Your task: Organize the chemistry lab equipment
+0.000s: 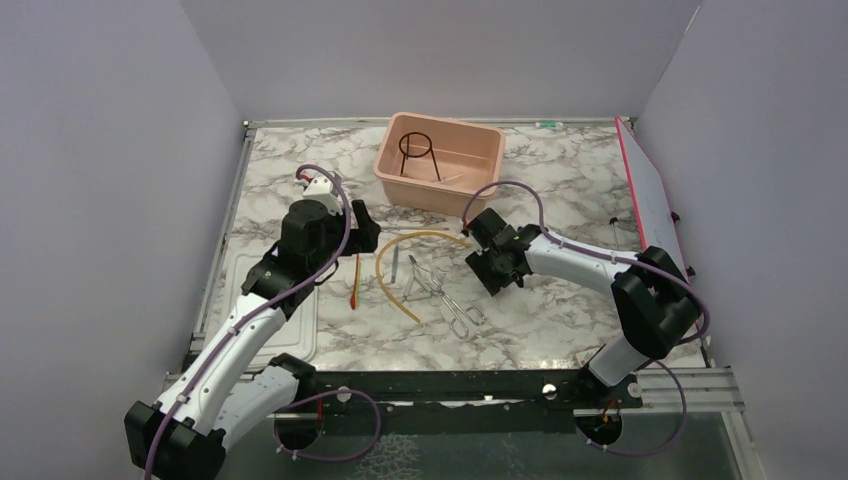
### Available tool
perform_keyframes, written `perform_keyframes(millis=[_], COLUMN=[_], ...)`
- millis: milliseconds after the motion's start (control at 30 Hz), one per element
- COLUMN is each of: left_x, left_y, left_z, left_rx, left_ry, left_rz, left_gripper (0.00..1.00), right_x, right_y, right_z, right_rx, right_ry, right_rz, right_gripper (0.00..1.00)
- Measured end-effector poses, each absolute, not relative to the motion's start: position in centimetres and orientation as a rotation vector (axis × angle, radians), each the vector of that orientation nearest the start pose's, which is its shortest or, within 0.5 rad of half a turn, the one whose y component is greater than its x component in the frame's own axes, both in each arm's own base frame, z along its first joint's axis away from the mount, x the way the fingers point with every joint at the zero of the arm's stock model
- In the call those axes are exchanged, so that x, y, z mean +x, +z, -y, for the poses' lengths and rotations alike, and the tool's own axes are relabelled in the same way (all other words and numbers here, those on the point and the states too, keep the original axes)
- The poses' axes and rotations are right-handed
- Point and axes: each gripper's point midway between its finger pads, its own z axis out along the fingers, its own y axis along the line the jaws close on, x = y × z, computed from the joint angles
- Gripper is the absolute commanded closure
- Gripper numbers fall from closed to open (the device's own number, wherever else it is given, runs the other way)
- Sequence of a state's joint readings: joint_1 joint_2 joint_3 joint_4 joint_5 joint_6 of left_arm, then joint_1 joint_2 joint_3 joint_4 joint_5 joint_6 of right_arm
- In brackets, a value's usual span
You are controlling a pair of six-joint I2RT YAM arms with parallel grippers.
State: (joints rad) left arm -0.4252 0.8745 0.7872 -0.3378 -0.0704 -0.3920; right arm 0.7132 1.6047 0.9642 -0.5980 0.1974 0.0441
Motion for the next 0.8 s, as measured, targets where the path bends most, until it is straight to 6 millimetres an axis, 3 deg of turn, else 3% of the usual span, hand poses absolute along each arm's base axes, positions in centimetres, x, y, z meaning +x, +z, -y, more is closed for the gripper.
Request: perform_keyframes(millis=[367, 667, 800], left_x=[28.4, 28.4, 28.4], left_y=[21.1, 21.1, 21.1], left_z=[13.3, 13.4, 13.4], left_rx=[-0.009, -0.006, -0.005], left_ry=[-0.454, -0.460, -0.463], left_rz=[-2.044, -2.045, -2.045], left_gripper=[0.13, 0.13, 0.13], right_x=[26.3, 25.7, 25.4], right_y=[3.6, 2.7, 2.2], right_z=[-18.2, -19.1, -19.2], right_rx=[-1.023, -1.109, -1.136], right_ry=[-0.064, 0.013, 0.031], right_rz=[-2.510, -2.515, -2.524], right_gripper=[0.55, 0.57, 0.63])
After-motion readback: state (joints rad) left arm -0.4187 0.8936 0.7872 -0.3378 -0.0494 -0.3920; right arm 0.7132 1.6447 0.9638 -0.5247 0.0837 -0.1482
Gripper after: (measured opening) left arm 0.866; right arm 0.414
